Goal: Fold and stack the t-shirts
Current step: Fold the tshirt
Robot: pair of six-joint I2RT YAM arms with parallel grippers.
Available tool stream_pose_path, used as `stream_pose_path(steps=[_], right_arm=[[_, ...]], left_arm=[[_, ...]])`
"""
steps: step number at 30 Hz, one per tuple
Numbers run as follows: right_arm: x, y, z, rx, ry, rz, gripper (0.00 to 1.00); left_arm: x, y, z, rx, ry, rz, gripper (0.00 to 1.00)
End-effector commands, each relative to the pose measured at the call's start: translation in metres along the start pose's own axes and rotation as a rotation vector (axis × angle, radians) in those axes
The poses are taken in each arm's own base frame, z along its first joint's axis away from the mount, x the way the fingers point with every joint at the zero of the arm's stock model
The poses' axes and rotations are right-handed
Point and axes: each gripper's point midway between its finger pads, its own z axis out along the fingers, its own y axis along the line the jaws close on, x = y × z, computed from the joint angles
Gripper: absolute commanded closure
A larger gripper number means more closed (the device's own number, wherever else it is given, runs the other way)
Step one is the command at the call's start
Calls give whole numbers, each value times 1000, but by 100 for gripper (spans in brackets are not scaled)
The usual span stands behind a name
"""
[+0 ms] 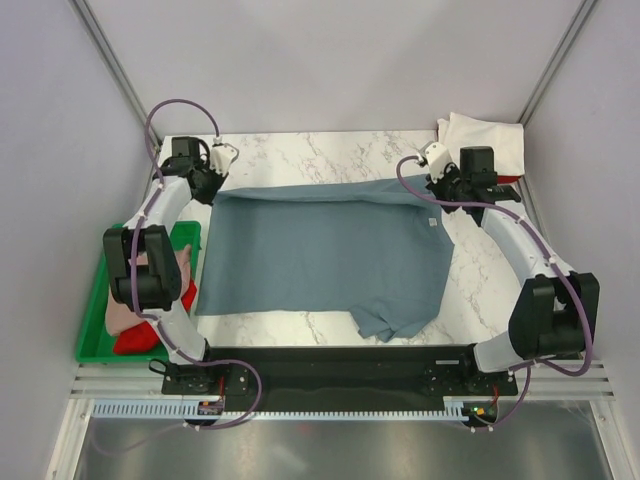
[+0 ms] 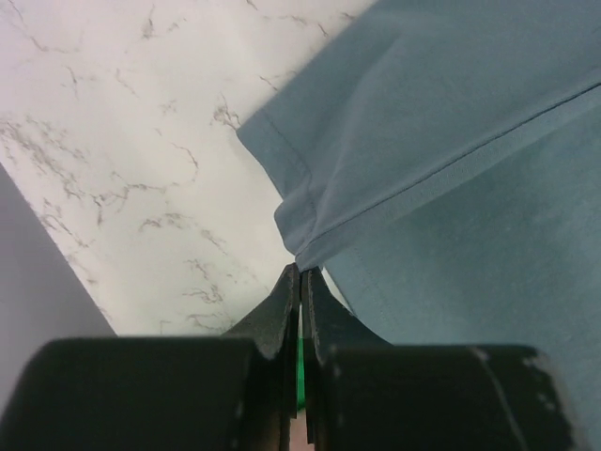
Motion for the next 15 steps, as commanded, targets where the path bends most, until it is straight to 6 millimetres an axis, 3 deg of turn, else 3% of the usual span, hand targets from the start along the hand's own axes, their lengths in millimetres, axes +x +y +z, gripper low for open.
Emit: stream_pose_path(steps=[1,4,15], right_arm=[[-7,2,-13,2,-32,9,100],[-5,6,-16,-7,-27,10,100],[4,26,-26,-60,-18,24,100]], left_arm=[[-40,25,-27,-69,-135,104,98],[-39,25,-30,-61,-133,162,98],[-1,17,-29,-51,-36,383,98]])
